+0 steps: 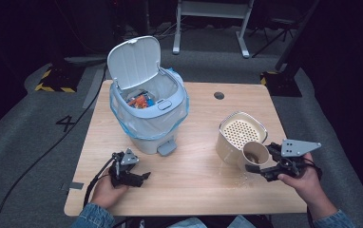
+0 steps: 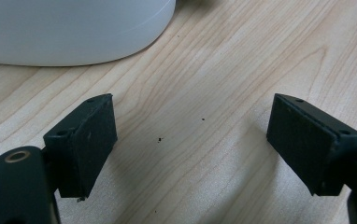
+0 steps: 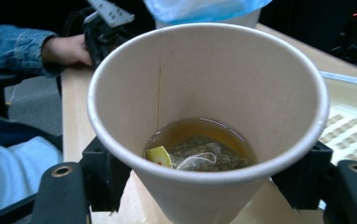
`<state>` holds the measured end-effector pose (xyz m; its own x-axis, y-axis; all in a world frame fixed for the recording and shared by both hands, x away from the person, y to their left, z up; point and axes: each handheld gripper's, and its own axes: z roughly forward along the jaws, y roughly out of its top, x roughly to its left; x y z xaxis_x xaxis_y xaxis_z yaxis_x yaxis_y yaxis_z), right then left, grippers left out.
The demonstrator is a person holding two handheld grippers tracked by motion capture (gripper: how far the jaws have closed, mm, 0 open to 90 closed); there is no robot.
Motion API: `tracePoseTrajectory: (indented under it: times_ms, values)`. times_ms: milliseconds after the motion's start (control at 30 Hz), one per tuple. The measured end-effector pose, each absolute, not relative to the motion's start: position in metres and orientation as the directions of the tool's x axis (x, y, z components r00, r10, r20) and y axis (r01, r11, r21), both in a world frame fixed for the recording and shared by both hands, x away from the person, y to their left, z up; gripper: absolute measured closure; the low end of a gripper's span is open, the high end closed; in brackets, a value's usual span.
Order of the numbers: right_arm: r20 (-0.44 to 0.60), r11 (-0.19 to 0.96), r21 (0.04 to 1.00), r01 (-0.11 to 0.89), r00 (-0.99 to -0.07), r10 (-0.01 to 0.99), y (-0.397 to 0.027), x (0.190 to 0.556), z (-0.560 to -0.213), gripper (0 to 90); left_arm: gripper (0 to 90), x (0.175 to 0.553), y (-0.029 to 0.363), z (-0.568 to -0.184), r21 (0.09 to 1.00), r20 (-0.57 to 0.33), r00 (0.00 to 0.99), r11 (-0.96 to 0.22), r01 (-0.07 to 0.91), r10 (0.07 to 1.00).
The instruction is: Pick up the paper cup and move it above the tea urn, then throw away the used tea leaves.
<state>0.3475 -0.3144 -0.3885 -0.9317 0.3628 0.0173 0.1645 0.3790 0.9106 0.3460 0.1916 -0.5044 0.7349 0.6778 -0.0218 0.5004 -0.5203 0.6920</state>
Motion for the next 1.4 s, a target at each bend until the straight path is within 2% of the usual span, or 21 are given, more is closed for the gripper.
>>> tracePoseTrajectory:
  times_ms: [233, 467, 933, 1100, 1400]
  values:
    - [0.035, 0.342, 0.921, 0.185, -0.916, 0.401, -0.313, 0.358, -0.363, 29.9, 16.1, 0.347, 0.191, -0.504, 0.692, -0.016, 0.736, -0.524, 0.496, 0.676]
    - [-0.004, 0.355, 0.920, 0.164, -0.904, 0.428, -0.313, 0.369, -0.338, 29.9, 16.1, 0.347, 0.191, -0.504, 0.691, -0.022, 0.734, -0.520, 0.502, 0.679]
    - [-0.044, 0.366, 0.916, 0.165, -0.864, 0.502, -0.319, 0.408, -0.319, 29.7, 16.1, 0.347, 0.191, -0.504, 0.692, -0.021, 0.734, -0.520, 0.501, 0.679]
    - [-0.131, 0.402, 0.910, 0.101, -0.850, 0.511, -0.320, 0.424, -0.315, 29.8, 16.1, 0.347, 0.191, -0.504, 0.692, -0.021, 0.733, -0.520, 0.501, 0.679]
    - [-0.413, 0.570, 0.814, -0.111, -0.800, 0.435, -0.315, 0.443, -0.314, 31.0, 16.1, 0.347, 0.192, -0.504, 0.690, -0.015, 0.734, -0.524, 0.500, 0.679]
